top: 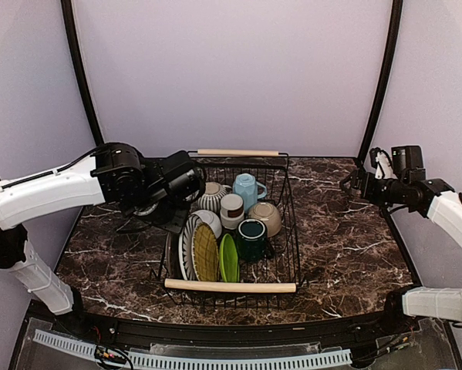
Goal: Unload the mixed dishes from the dish rack
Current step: Grab the plate from the dish rack.
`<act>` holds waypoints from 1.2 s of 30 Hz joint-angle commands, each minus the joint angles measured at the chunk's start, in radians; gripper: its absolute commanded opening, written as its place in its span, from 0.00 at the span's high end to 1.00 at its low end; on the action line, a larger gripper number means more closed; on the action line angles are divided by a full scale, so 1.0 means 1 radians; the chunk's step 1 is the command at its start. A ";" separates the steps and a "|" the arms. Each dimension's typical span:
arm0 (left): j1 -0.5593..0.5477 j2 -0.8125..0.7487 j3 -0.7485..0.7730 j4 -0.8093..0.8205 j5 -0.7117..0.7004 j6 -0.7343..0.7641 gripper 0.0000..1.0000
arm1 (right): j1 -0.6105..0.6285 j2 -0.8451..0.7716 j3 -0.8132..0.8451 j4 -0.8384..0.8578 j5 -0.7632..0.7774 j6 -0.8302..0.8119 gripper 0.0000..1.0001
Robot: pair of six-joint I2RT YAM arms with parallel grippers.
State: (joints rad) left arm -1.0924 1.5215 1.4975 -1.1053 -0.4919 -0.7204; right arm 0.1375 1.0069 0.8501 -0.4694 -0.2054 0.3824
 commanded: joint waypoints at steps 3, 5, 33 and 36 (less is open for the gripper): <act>-0.023 0.070 0.074 -0.125 -0.059 -0.037 0.63 | 0.008 0.010 -0.018 0.034 0.008 -0.008 0.01; -0.024 0.100 0.086 -0.147 -0.076 -0.042 0.66 | 0.008 0.009 -0.023 0.034 0.012 -0.008 0.01; -0.033 0.237 0.270 -0.329 -0.198 -0.052 0.99 | 0.008 0.014 -0.068 0.048 0.018 0.000 0.01; -0.037 0.261 0.310 -0.363 -0.212 -0.058 0.99 | 0.008 0.014 -0.069 0.049 0.018 0.000 0.01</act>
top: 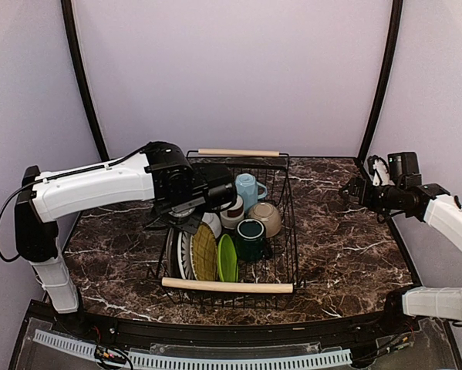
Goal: Unload the mixed dishes from the dish rack
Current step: Grab the plate from the dish rack.
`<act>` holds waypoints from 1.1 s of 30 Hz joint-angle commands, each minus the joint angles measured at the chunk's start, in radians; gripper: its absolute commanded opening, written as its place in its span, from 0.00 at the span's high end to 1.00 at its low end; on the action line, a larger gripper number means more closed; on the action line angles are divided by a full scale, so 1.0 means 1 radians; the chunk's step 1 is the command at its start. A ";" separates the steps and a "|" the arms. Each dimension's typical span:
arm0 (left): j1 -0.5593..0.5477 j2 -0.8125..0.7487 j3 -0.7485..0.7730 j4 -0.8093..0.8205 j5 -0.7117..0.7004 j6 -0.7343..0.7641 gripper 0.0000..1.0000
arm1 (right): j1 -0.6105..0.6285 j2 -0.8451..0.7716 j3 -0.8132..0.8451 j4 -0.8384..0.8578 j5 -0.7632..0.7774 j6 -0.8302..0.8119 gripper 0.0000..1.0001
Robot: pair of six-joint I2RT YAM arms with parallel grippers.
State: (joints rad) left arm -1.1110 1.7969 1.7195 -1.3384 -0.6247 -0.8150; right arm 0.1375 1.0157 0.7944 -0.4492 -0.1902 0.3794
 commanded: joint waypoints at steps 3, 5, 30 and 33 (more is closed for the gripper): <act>-0.024 0.002 0.141 -0.163 -0.101 0.027 0.99 | 0.007 0.006 -0.014 0.029 0.004 0.003 0.01; -0.027 0.010 0.172 -0.191 -0.118 0.018 0.99 | 0.008 0.007 -0.014 0.030 0.003 0.003 0.01; 0.014 -0.023 0.484 -0.251 -0.240 0.215 0.99 | 0.008 0.027 -0.012 0.037 -0.015 0.017 0.01; 0.060 -0.029 0.495 -0.251 -0.253 0.244 0.99 | 0.008 0.029 -0.011 0.037 -0.019 0.021 0.01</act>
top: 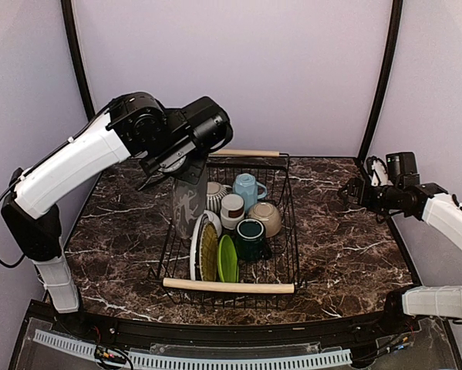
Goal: Unload the mixed dishes from the dish rack
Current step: Grab the plate from the dish rack, then place the plate at the corner of the board.
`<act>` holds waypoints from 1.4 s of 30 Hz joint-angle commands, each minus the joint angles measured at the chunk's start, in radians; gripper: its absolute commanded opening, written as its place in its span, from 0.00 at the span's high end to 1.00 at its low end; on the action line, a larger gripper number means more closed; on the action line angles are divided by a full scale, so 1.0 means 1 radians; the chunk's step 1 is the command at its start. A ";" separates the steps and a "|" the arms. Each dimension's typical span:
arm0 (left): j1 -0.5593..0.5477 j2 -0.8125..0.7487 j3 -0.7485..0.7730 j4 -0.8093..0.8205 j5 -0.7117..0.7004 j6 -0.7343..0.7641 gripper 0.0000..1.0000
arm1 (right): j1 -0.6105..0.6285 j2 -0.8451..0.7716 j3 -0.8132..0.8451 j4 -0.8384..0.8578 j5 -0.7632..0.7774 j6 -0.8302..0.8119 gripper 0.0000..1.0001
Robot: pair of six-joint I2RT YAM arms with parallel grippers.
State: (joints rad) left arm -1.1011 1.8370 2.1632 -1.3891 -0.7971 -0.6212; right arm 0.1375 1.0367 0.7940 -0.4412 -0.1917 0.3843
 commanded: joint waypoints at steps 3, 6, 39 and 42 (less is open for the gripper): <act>0.082 -0.082 0.066 -0.192 -0.093 0.080 0.99 | 0.008 0.012 -0.009 0.027 -0.018 0.018 0.01; 0.111 -0.104 0.073 -0.159 -0.099 0.119 0.99 | 0.008 0.016 -0.004 0.026 -0.015 0.018 0.01; 1.452 -0.626 -1.185 1.404 1.427 -0.355 0.99 | 0.008 0.056 0.020 0.012 -0.026 0.035 0.01; 1.469 -0.575 -1.245 1.475 1.361 -0.388 0.99 | 0.008 0.058 0.024 0.013 -0.030 0.042 0.01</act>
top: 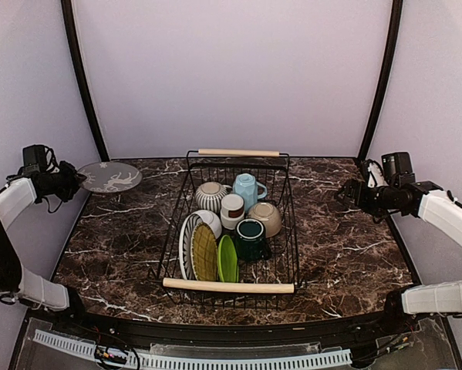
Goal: Unload the mixed dishes from the dish rack
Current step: Place the plate at the corner of the board.
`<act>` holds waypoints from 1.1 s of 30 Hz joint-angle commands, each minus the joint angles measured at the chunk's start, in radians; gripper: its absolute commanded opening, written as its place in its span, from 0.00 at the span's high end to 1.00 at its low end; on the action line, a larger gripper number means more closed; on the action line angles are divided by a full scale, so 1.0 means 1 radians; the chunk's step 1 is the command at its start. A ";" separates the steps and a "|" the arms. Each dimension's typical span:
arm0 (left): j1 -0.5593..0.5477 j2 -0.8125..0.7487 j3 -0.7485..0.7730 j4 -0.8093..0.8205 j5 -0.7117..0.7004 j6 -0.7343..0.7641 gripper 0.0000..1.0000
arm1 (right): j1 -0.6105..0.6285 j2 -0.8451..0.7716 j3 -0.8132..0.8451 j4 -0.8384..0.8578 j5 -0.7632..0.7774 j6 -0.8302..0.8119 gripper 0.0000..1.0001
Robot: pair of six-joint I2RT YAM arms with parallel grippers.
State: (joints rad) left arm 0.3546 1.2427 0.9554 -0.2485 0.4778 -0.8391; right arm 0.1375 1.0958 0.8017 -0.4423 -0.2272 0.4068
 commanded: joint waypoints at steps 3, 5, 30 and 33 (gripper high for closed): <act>0.014 0.076 -0.070 0.423 0.032 -0.207 0.99 | 0.008 -0.001 0.012 0.024 -0.004 0.026 0.01; 0.014 0.101 -0.094 0.453 -0.050 -0.224 0.99 | 0.008 0.006 0.015 0.027 0.002 0.024 0.01; -0.060 0.548 -0.082 0.921 -0.217 -0.256 0.99 | 0.008 -0.014 0.064 -0.032 0.028 0.028 0.01; -0.061 0.571 -0.050 0.861 -0.195 -0.248 0.97 | 0.007 -0.017 0.067 -0.041 0.020 0.030 0.01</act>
State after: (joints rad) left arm 0.2962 1.8278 0.8318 0.5327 0.2161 -1.0912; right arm 0.1375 1.0981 0.8398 -0.4747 -0.2165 0.4294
